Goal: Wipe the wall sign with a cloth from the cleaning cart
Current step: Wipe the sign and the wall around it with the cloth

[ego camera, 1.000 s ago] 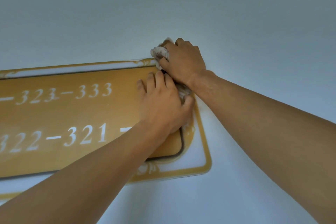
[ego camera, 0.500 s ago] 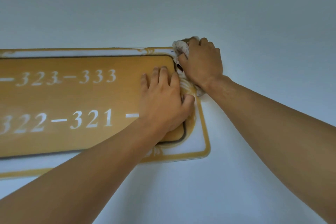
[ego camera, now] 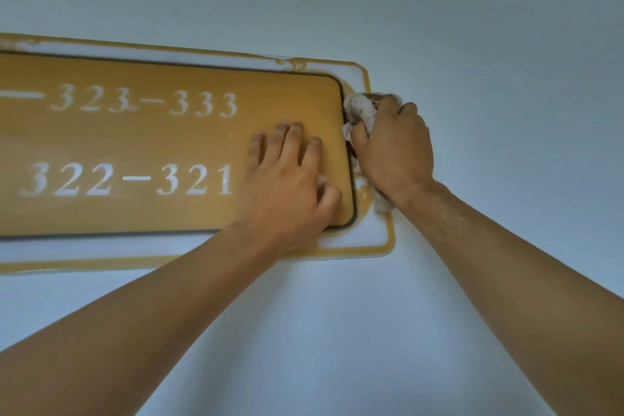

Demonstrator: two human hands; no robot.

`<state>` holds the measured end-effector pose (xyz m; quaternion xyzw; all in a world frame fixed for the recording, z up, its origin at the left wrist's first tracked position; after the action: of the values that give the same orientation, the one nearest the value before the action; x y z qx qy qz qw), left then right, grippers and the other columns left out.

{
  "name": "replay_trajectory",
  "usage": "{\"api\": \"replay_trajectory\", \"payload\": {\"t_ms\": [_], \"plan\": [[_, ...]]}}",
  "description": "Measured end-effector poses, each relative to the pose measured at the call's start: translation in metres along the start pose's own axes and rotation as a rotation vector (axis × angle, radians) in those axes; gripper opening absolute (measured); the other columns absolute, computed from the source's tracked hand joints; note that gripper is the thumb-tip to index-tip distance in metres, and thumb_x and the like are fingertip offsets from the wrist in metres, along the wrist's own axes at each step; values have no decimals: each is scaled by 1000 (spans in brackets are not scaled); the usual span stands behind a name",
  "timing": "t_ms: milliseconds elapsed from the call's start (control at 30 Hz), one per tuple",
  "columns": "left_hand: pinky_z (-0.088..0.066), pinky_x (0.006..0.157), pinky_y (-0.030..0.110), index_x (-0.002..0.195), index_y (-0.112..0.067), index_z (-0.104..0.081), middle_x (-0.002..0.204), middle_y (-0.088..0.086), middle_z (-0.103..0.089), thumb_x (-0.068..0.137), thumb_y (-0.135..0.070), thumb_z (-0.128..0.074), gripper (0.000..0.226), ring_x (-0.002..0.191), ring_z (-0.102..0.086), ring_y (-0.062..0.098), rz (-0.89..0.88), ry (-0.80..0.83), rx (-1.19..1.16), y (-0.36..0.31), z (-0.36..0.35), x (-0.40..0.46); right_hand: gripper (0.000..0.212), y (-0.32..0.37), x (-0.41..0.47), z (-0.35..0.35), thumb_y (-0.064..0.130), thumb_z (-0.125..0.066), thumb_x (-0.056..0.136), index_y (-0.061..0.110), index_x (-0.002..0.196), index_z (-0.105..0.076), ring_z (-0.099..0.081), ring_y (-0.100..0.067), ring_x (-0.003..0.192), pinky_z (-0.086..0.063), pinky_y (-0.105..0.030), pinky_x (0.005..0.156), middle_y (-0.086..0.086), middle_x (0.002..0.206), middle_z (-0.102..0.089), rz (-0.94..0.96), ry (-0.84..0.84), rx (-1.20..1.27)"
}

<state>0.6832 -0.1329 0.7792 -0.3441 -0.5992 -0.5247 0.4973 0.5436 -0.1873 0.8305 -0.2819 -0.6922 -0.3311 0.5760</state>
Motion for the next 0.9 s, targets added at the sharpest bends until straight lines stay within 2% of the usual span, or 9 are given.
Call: {"api": "replay_trajectory", "payload": {"t_ms": [333, 533, 733, 900], "plan": [[-14, 120, 61, 133, -10, -50, 148, 23, -40, 79, -44, -43, 64, 145, -29, 36, 15, 46, -49, -21, -4, -24, 56, -4, -70, 6, 44, -47, 95, 1, 129, -46, -55, -33, 101, -48, -43, 85, -21, 117, -55, -113, 21, -32], [-23, 117, 61, 127, -8, -56, 139, 22, -50, 77, -43, -37, 64, 138, -38, 37, -34, 22, -132, -21, 17, -42, 36, 2, -107, 21, 38, -56, 94, 9, 114, -54, -49, -30, 100, -45, -42, 83, -15, 113, -51, -84, 17, -18], [-26, 116, 60, 131, -7, -55, 138, 23, -50, 77, -40, -44, 65, 135, -40, 40, -34, -12, -108, 39, 51, -56, 34, 50, -98, 33, 38, -53, 95, 14, 119, -53, -45, -27, 104, -45, -45, 90, -13, 116, -47, -89, -51, 110], [-23, 118, 60, 135, -8, -50, 143, 21, -46, 77, -41, -44, 67, 138, -36, 39, -28, 45, -72, 90, 54, -68, 52, 86, -74, 22, 43, -55, 89, 12, 129, -45, -39, -28, 114, -38, -40, 98, -12, 125, -42, -145, 24, 63]]}}
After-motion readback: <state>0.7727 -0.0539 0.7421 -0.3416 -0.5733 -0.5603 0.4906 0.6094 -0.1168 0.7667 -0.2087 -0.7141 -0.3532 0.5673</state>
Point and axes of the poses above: each hand's wrist, its own x-axis towards the middle knuckle, its own z-axis out of the back of the hand, y = z × x, the point moved 9 cm from there along x, towards the middle knuckle
